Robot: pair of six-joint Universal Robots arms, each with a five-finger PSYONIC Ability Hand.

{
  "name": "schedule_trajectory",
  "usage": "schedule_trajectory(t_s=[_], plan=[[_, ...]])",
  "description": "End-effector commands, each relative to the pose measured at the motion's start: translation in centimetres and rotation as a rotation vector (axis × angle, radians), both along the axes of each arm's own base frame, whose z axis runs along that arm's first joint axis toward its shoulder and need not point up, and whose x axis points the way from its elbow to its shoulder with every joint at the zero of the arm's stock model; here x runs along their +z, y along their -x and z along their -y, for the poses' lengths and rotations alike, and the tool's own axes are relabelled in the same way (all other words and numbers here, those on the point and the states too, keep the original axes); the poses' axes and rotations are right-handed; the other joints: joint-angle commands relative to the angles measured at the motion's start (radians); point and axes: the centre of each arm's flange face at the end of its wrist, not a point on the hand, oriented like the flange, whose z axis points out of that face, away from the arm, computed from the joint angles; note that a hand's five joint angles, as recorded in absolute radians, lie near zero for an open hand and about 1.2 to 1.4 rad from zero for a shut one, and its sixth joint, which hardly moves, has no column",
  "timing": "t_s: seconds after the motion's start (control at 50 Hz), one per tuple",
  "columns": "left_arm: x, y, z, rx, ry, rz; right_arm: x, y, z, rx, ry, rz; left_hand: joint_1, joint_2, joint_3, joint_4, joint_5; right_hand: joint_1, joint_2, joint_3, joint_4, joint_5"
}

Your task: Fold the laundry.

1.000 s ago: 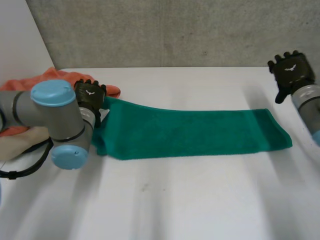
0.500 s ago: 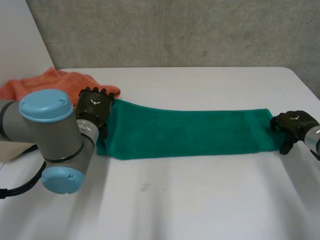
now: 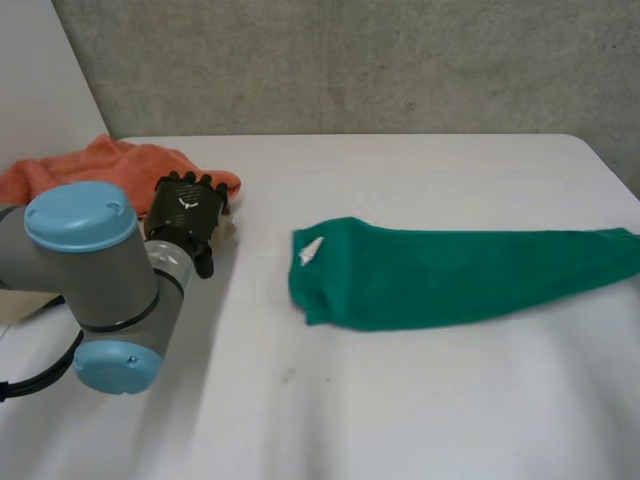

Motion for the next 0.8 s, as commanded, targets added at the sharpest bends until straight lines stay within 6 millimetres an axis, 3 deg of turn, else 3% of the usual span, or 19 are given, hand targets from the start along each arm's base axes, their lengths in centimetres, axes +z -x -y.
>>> schedule_trajectory(t_s=[0.02,0.06,0.08,0.14,0.16,0.22,0.24,0.26,0.3,0.32,0.4,0.46,0.52,0.6,0.64,0.68,0.72,0.8], plan=[[-0.1,-0.3,-0.4,0.0,-0.009,0.004,2.4,-4.1,0.6,0.143,0.123,-0.142,-0.019,-0.026,-0.032,-0.026,-0.044,0.425,0.227,0.214,0.209,0.249],[-0.1,-0.3,-0.3,0.001,-0.01,0.004,3.4,-6.6,0.2,0.197,0.172,-0.135,-0.019,-0.026,-0.032,-0.026,-0.044,0.425,0.227,0.214,0.209,0.249],[0.0,-0.3,-0.3,0.001,-0.008,0.004,4.6,-9.1,-0.4,0.252,0.217,-0.129,-0.019,-0.026,-0.032,-0.026,-0.044,0.425,0.227,0.214,0.209,0.249],[0.2,-0.3,-0.4,0.0,-0.003,-0.001,5.9,-12.7,-1.5,0.338,0.274,-0.125,-0.019,-0.026,-0.032,-0.026,-0.044,0.425,0.227,0.214,0.209,0.249],[0.3,-0.3,-0.5,-0.001,-0.002,-0.001,6.3,-15.2,-2.4,0.405,0.298,-0.117,-0.019,-0.026,-0.032,-0.026,-0.044,0.425,0.227,0.214,0.209,0.249],[0.4,-0.2,-0.7,-0.01,0.0,-0.006,6.5,-19.2,-4.3,0.532,0.321,-0.099,-0.019,-0.026,-0.032,-0.026,-0.044,0.425,0.227,0.214,0.209,0.249],[0.5,-0.2,-0.8,-0.016,-0.001,-0.007,6.3,-22.0,-6.0,0.632,0.325,-0.084,-0.019,-0.026,-0.032,-0.026,-0.044,0.425,0.227,0.214,0.209,0.249],[0.5,-0.2,-0.9,-0.016,-0.001,-0.007,6.1,-23.3,-6.9,0.682,0.326,-0.076,-0.019,-0.026,-0.032,-0.026,-0.044,0.425,0.227,0.214,0.209,0.249],[0.5,-0.2,-1.0,-0.018,-0.002,-0.007,5.4,-25.8,-8.8,0.781,0.312,-0.06,-0.019,-0.026,-0.032,-0.026,-0.044,0.425,0.227,0.214,0.209,0.249],[0.5,-0.2,-1.0,-0.019,-0.004,-0.006,4.2,-28.0,-10.7,0.877,0.285,-0.046,-0.019,-0.026,-0.032,-0.026,-0.044,0.425,0.227,0.214,0.209,0.249],[0.3,-0.3,-1.2,-0.021,-0.011,-0.003,1.0,-32.1,-14.8,1.052,0.217,-0.028,-0.019,-0.026,-0.032,-0.026,-0.044,0.425,0.227,0.214,0.209,0.249],[0.1,-0.3,-1.3,-0.022,-0.016,0.0,-1.9,-33.8,-16.9,1.111,0.147,-0.032,-0.019,-0.026,-0.032,-0.026,-0.044,0.362,0.164,0.151,0.146,0.186],[0.0,-0.3,-1.3,-0.024,-0.02,0.002,-2.5,-33.9,-17.0,1.09,0.124,-0.039,-0.019,-0.026,-0.032,-0.026,-0.044,-0.303,-0.502,-0.515,-0.519,-0.48],[0.0,-0.2,-1.3,-0.027,-0.016,0.0,-0.7,-33.5,-16.5,1.008,0.153,-0.023,-0.019,-0.026,-0.032,-0.026,-0.044,-0.404,-0.603,-0.616,-0.62,-0.581],[0.3,0.1,-1.3,-0.032,-0.007,-0.005,0.8,-32.5,-15.4,0.931,0.153,0.033,-0.019,-0.026,-0.032,-0.026,-0.044,-0.762,-0.96,-0.973,-0.978,-0.938],[0.5,0.4,-1.4,-0.044,0.0,-0.009,1.7,-31.3,-14.1,0.857,0.144,0.099,-0.019,-0.026,-0.032,-0.026,-0.044,-0.797,-0.995,-1.008,-1.013,-0.973],[1.1,1.6,-2.0,-0.083,0.021,-0.022,3.2,-28.6,-12.1,0.721,0.117,0.23,-0.019,-0.026,-0.032,-0.026,-0.044,-0.797,-0.995,-1.008,-1.013,-0.973],[1.8,4.5,-4.1,-0.212,0.042,-0.039,5.3,-24.8,-10.8,0.556,0.077,0.448,-0.01,-0.016,-0.023,-0.016,-0.034,-0.797,-0.995,-1.008,-1.013,-0.973]])
